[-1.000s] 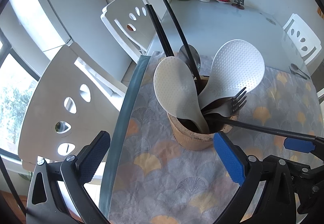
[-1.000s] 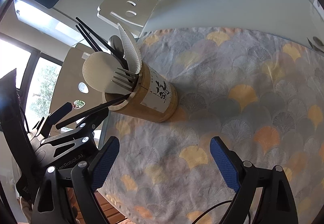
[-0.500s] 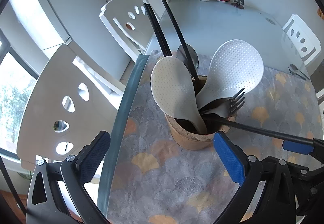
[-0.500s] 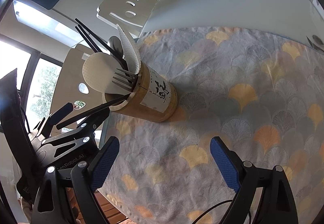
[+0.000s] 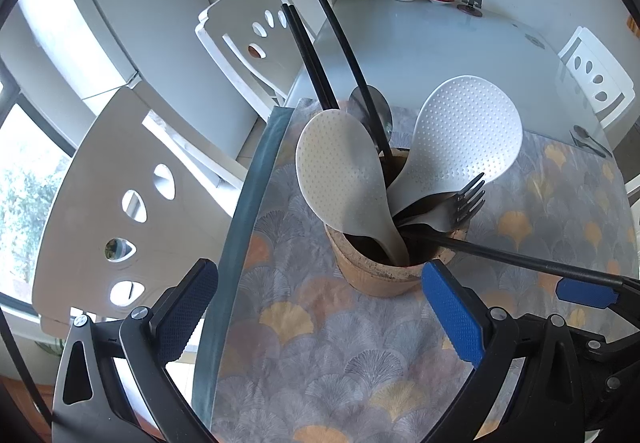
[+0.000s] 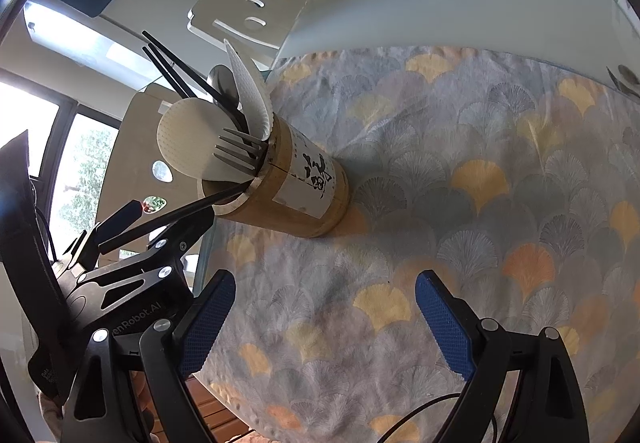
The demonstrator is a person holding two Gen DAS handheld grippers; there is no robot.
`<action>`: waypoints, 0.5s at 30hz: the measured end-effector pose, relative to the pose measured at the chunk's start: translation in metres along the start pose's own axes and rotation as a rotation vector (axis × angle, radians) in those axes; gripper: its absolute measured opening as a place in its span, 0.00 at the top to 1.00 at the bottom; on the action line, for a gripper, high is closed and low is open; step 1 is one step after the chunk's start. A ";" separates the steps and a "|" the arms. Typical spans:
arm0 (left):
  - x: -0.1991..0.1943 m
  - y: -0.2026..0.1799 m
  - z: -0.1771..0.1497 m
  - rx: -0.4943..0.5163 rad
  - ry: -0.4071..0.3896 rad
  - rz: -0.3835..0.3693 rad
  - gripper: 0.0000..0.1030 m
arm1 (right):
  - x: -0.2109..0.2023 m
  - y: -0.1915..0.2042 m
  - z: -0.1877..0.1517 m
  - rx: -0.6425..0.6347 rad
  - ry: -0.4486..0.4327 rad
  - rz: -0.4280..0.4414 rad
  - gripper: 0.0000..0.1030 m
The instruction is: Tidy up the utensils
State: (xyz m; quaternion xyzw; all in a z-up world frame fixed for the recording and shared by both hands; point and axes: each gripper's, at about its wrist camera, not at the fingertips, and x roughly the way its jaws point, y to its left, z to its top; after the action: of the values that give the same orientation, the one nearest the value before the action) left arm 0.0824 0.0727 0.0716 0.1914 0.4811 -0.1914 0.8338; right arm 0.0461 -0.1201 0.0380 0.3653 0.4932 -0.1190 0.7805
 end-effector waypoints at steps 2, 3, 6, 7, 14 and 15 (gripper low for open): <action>0.000 0.000 0.000 0.000 0.000 0.001 0.01 | 0.000 0.000 0.000 0.001 0.000 0.001 0.12; 0.000 0.000 0.000 0.000 0.001 0.000 0.01 | 0.000 0.000 0.000 0.002 0.000 0.001 0.12; 0.001 0.000 0.000 0.000 0.003 0.001 0.01 | 0.000 0.000 0.000 0.001 0.001 0.000 0.12; 0.000 0.000 0.000 0.001 0.003 0.001 0.01 | 0.000 0.000 0.000 0.003 0.001 0.001 0.12; 0.002 0.000 -0.001 0.008 0.001 -0.001 0.01 | 0.000 0.000 -0.001 0.002 0.000 -0.001 0.12; 0.002 0.000 -0.002 0.008 0.001 -0.002 0.01 | 0.000 0.000 -0.001 0.003 0.000 -0.002 0.12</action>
State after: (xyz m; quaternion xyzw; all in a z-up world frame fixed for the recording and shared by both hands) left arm 0.0819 0.0731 0.0694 0.1942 0.4810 -0.1941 0.8326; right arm 0.0454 -0.1195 0.0379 0.3658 0.4934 -0.1204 0.7799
